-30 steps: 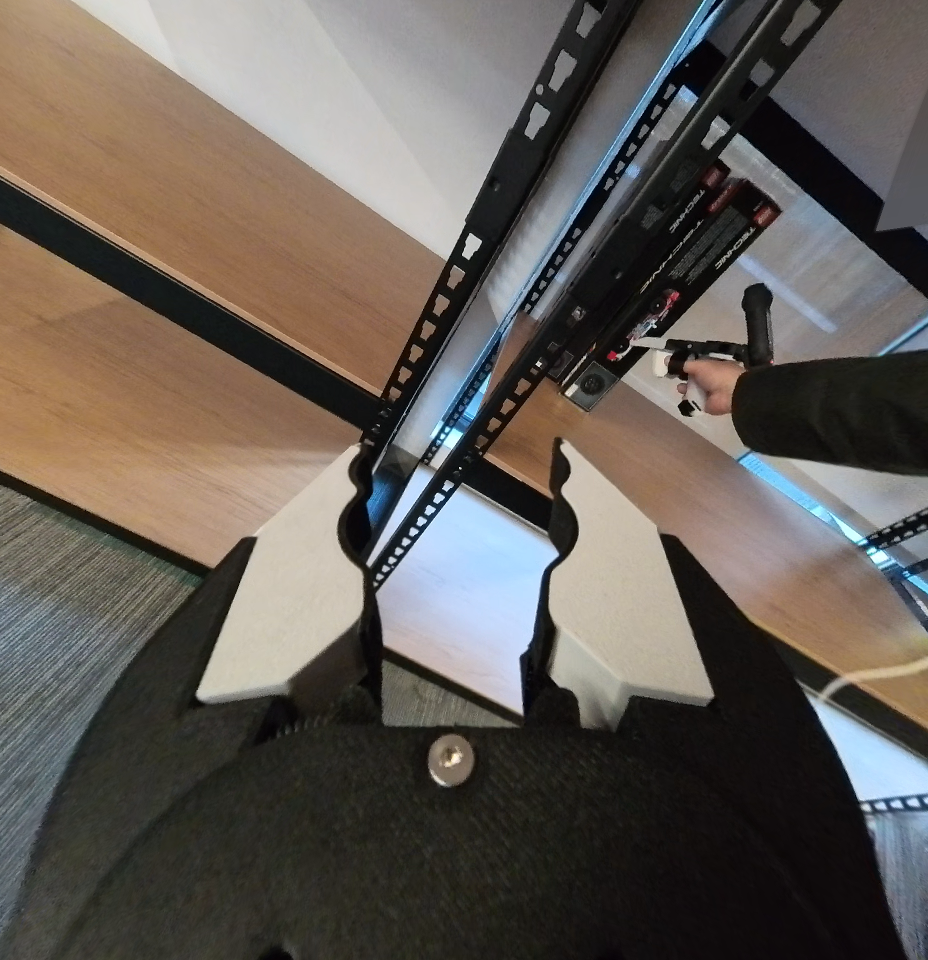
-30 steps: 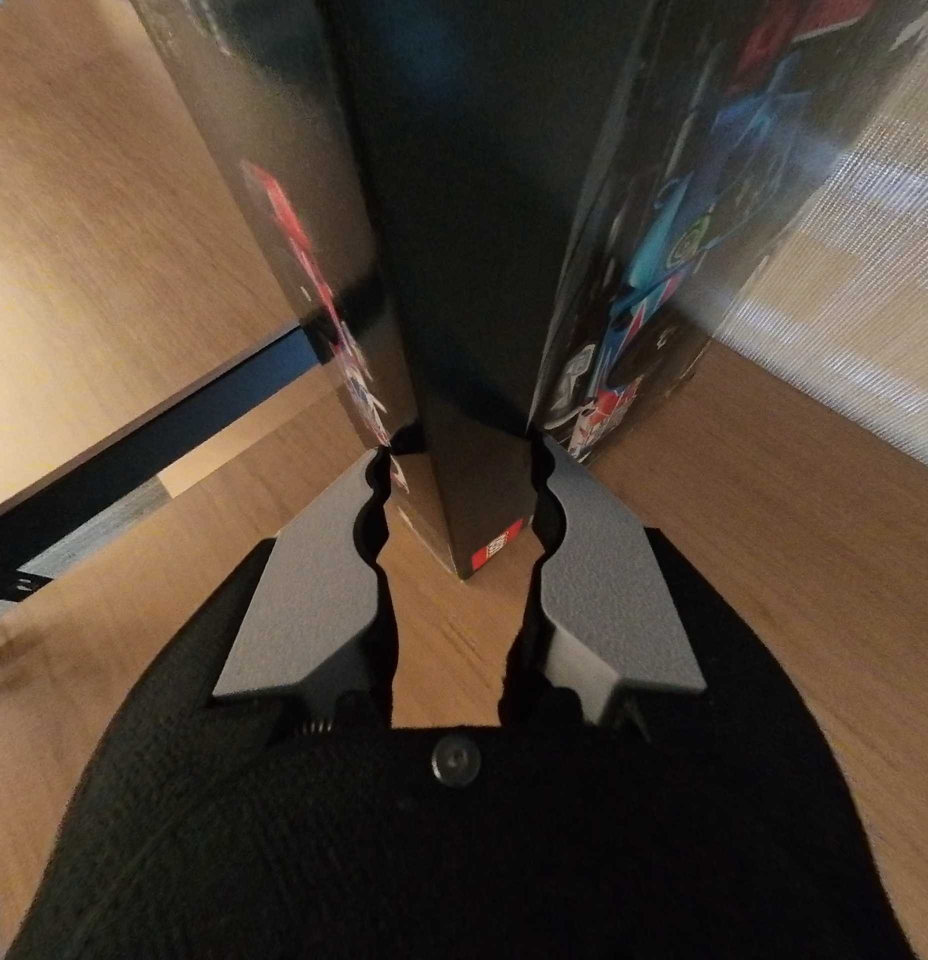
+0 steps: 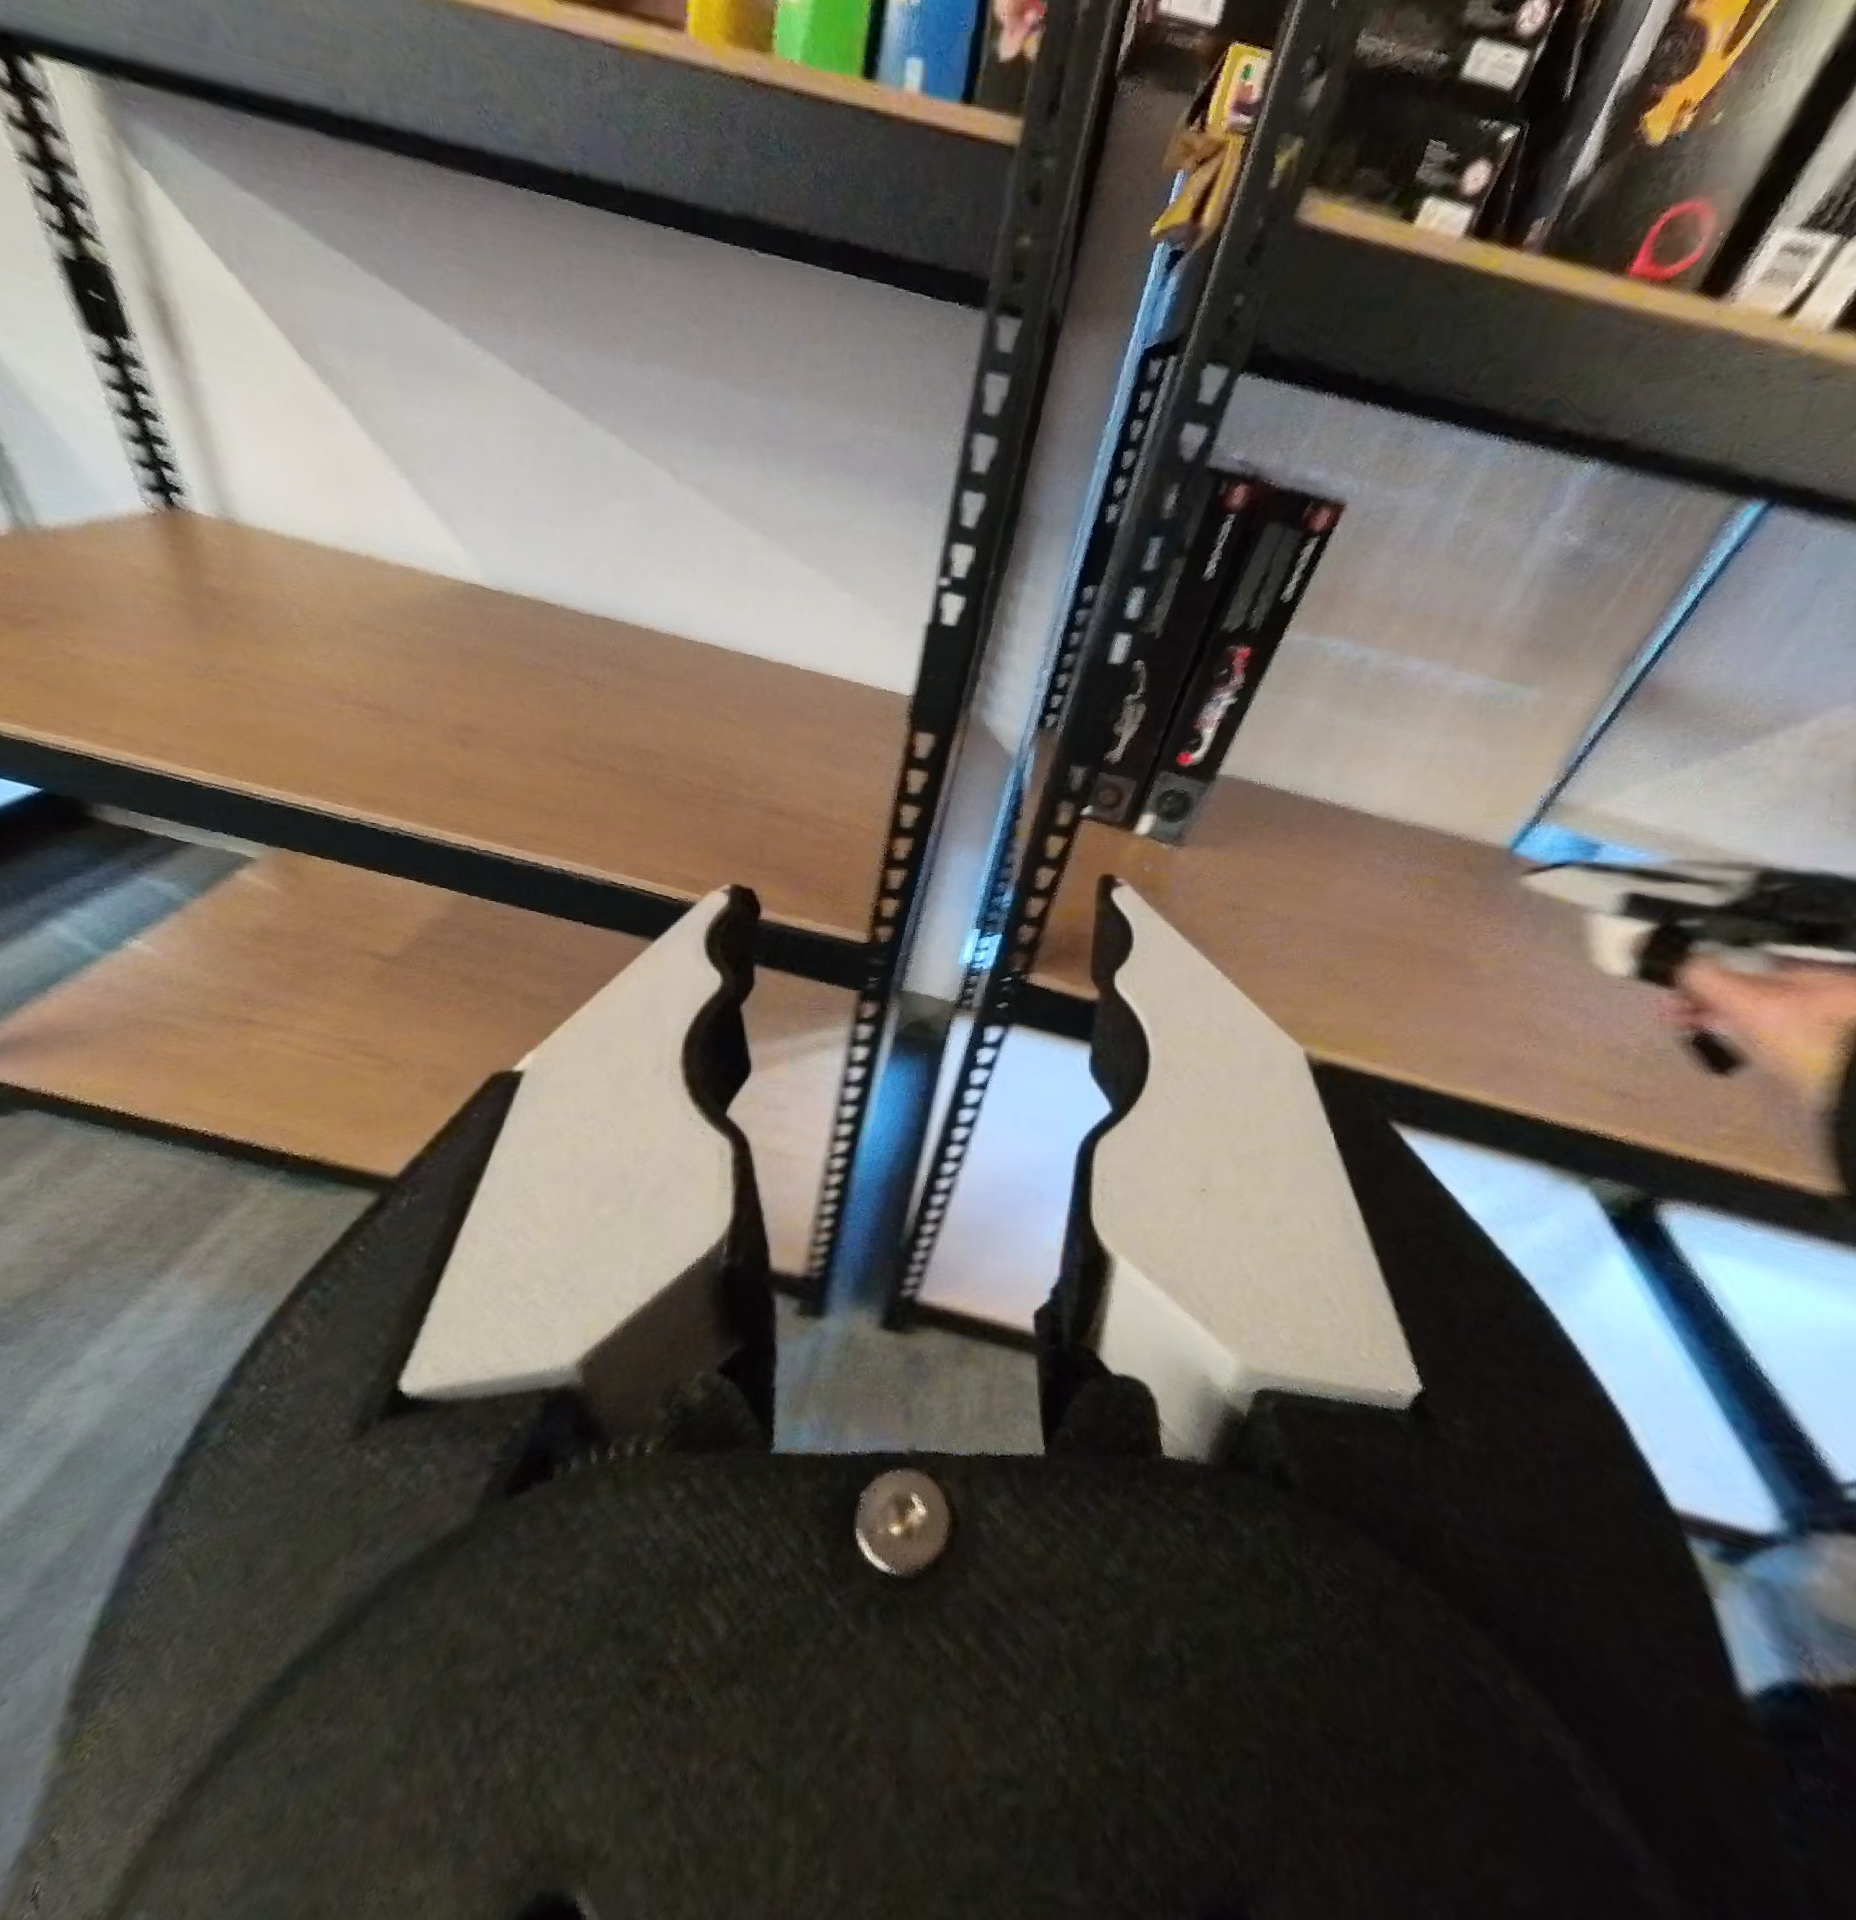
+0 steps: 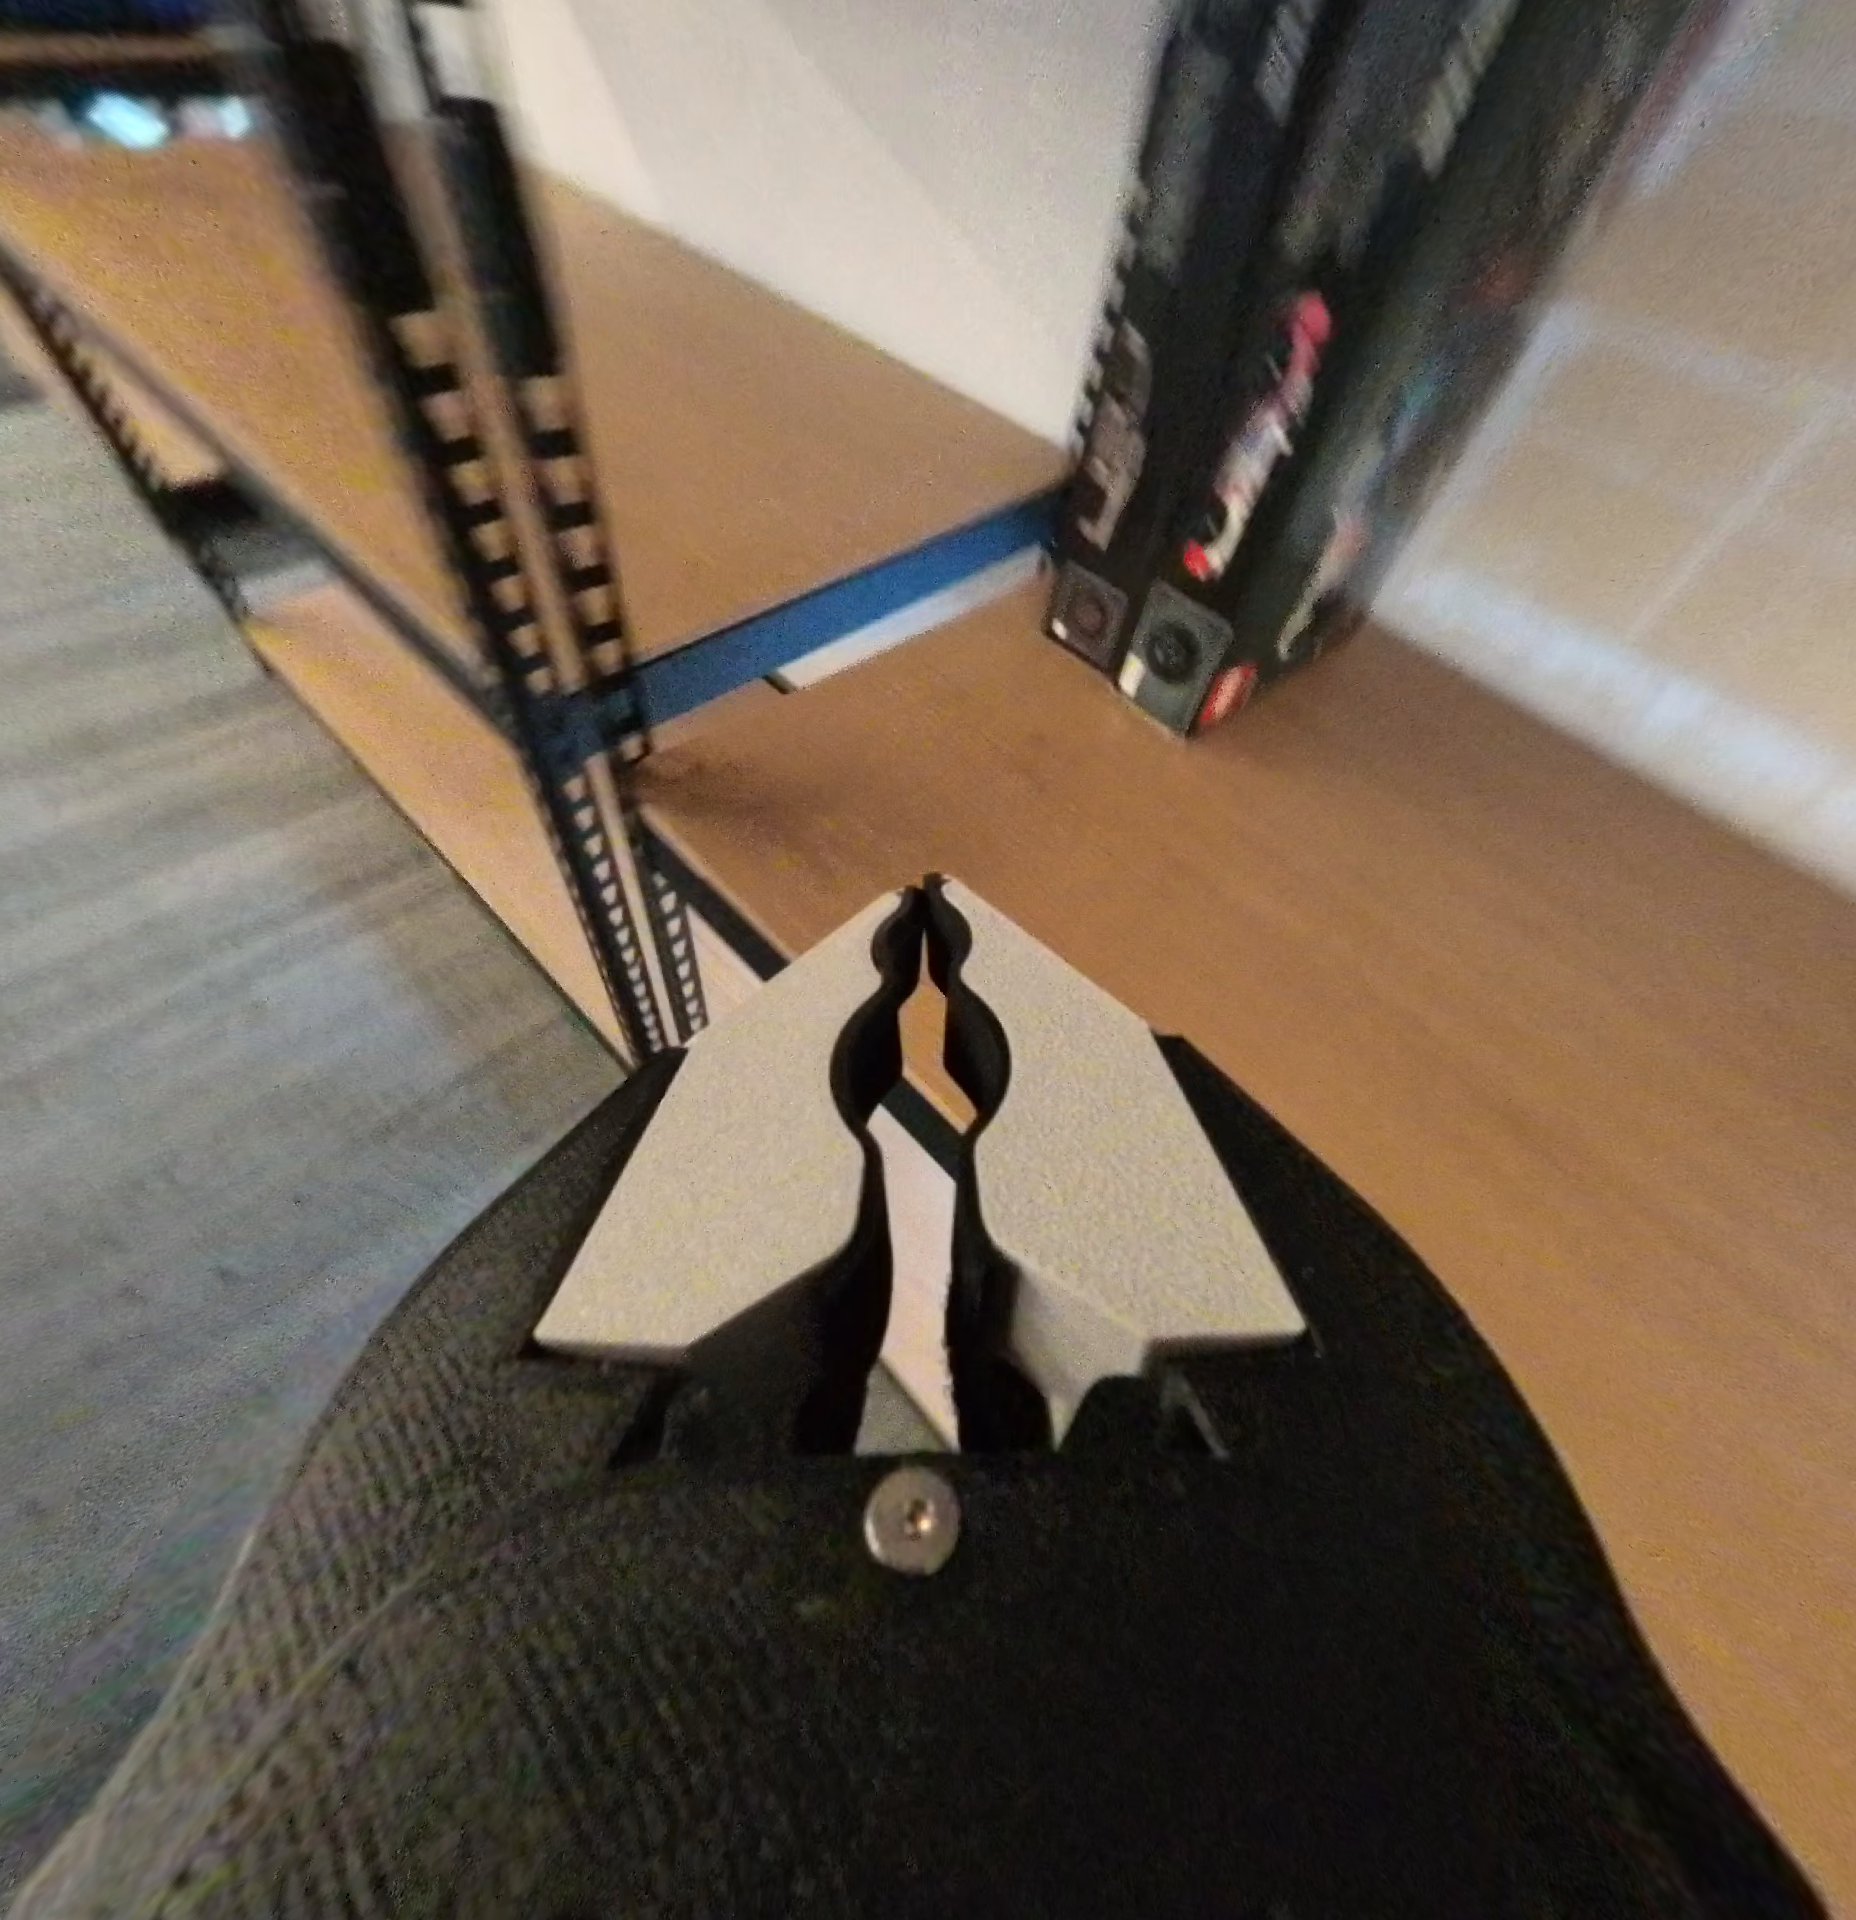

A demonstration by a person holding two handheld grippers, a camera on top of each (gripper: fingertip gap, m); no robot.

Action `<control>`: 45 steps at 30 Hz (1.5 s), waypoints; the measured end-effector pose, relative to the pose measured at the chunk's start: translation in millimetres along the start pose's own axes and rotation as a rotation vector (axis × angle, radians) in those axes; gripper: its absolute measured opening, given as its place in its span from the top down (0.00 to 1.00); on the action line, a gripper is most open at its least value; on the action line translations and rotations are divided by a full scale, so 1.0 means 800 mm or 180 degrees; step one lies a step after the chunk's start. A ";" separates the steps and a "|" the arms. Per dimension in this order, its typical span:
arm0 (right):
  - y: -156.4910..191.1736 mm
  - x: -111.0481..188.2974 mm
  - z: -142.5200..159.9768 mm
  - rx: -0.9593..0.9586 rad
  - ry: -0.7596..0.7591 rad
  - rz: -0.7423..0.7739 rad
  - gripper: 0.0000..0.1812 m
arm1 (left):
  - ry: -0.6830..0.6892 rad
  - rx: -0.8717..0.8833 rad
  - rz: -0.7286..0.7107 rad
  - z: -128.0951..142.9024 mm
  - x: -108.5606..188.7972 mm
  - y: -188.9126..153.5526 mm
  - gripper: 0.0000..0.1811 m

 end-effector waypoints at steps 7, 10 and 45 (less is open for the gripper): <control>0.145 0.092 -0.112 0.0883 -0.0562 -0.0829 1.00 | -0.0118 -0.0375 -0.0429 -0.058 0.107 0.015 0.64; 0.191 0.093 -0.172 0.0857 -0.0848 -0.1243 0.86 | -0.0274 -0.0379 -0.0693 -0.064 0.134 0.017 0.64; 0.259 -0.510 -0.830 -0.0795 -0.1097 0.1040 0.44 | -0.0832 -0.0382 -0.1464 -0.256 0.088 0.683 0.67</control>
Point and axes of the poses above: each gripper's, where its closed fingertips meet, x back along the fingers, z out of its underside, y = z × x across the jaws, the point moved 6 cm from there along x, back along the fingers, and after that the axes turned 1 degree about z, right-handed, at the moved point
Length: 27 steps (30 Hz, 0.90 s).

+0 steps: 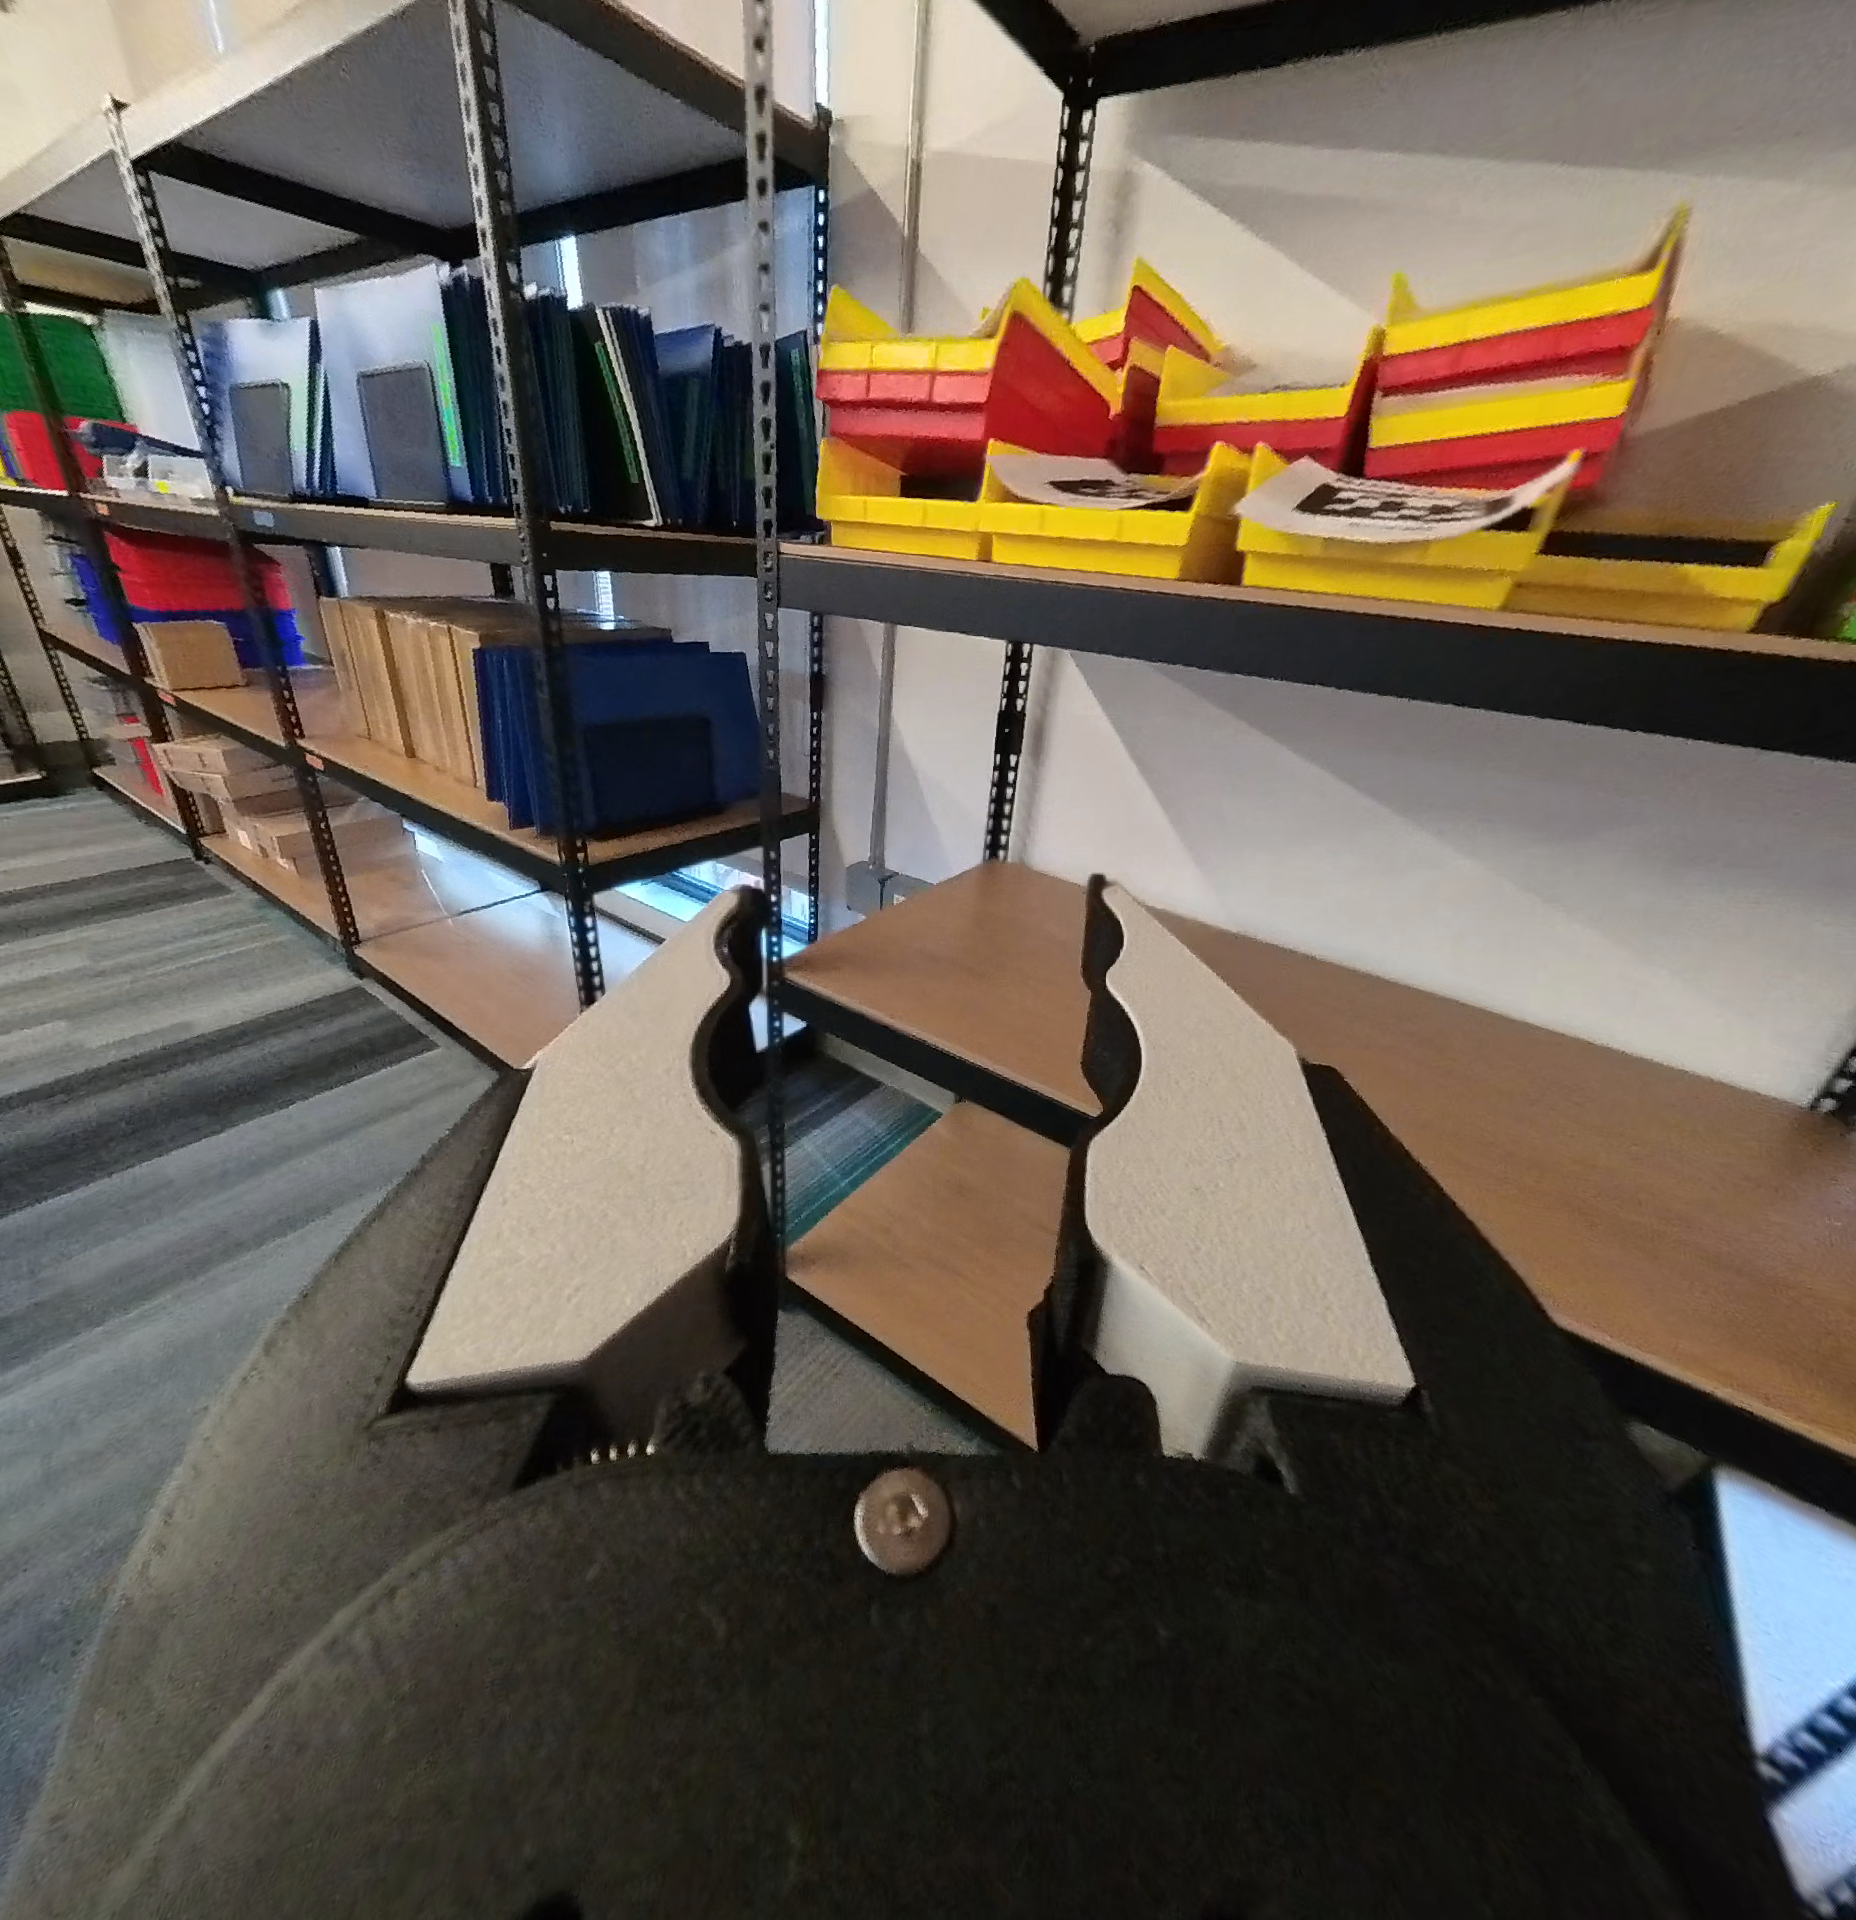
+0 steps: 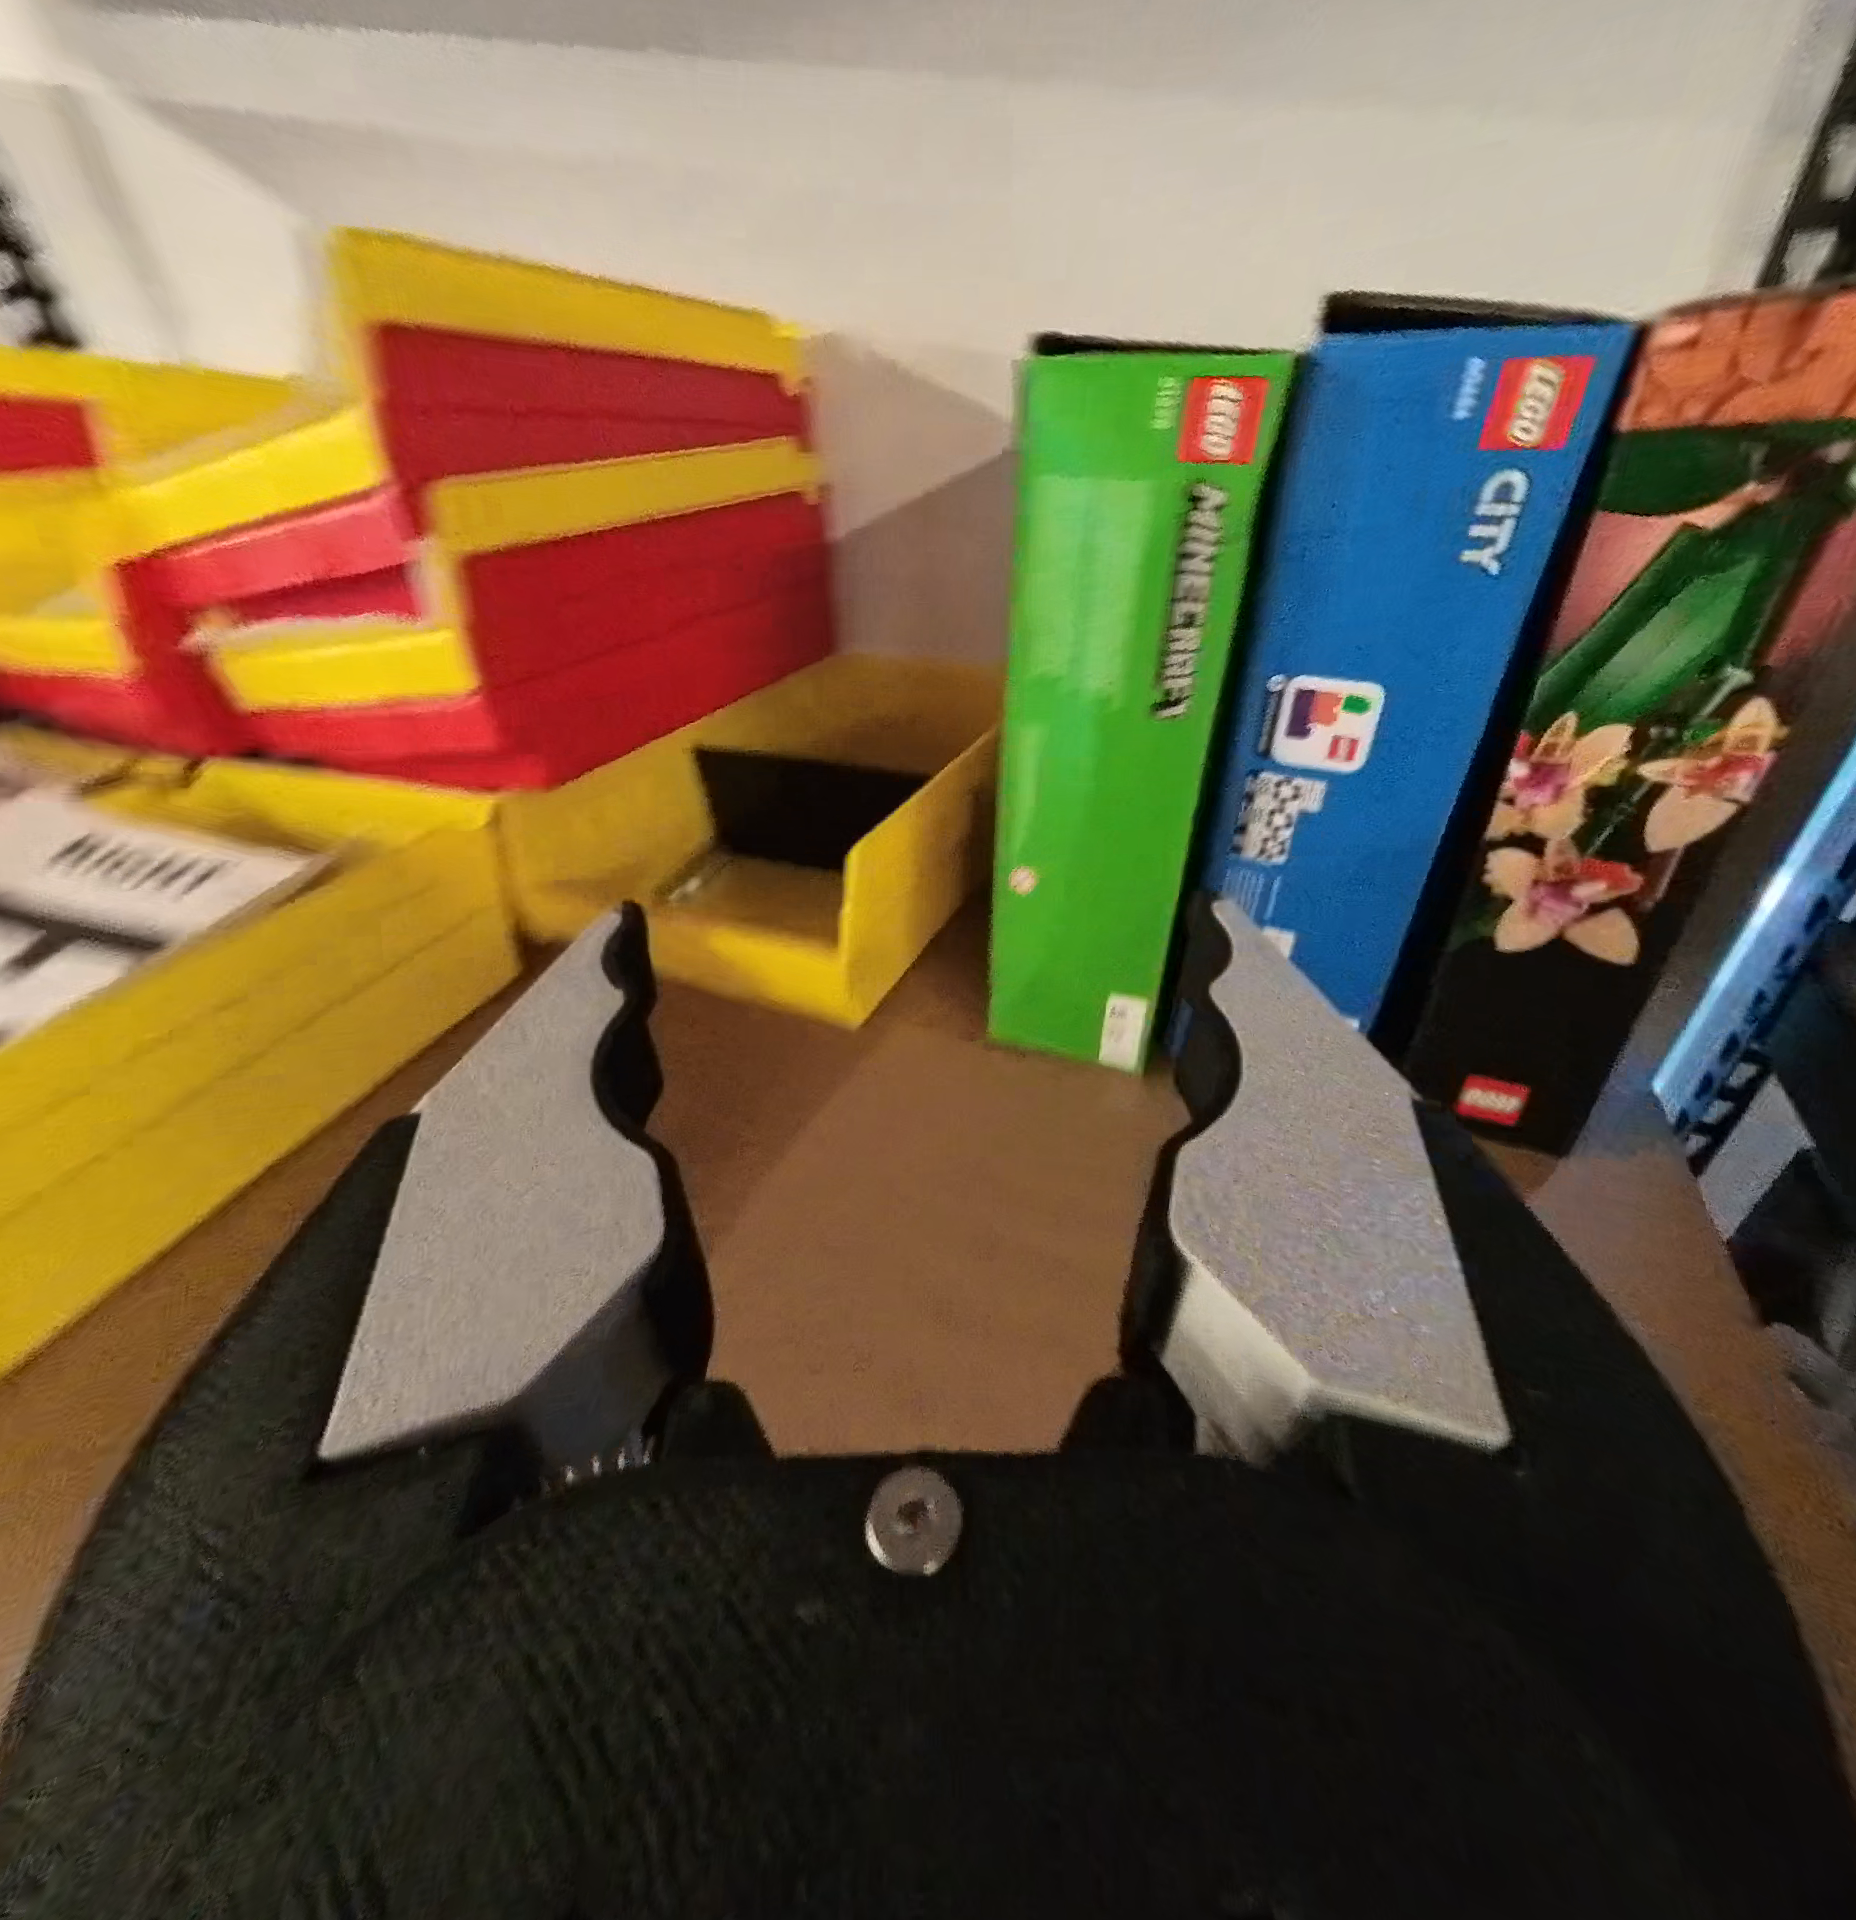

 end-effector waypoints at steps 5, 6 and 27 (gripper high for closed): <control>-0.041 -0.132 -0.002 -0.0074 -0.0066 0.0663 0.44 | -0.0042 -0.0021 -0.0128 0.001 -0.151 0.035 0.67; -0.046 -0.149 -0.001 0.0015 -0.0098 0.0806 0.44 | -0.0062 0.0004 -0.0066 -0.001 -0.182 0.037 0.67; 0.012 0.016 0.018 0.0349 0.0171 0.0493 0.51 | 0.0130 0.0033 0.2675 0.020 -0.635 -0.022 0.68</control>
Point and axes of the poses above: each gripper's, where its closed fingertips meet, x back along the fingers, z out of its underside, y = z × x across the jaws, the point moved 6 cm from there along x, back along the fingers, and after that the axes turned 1 degree about z, right-handed, at the moved point
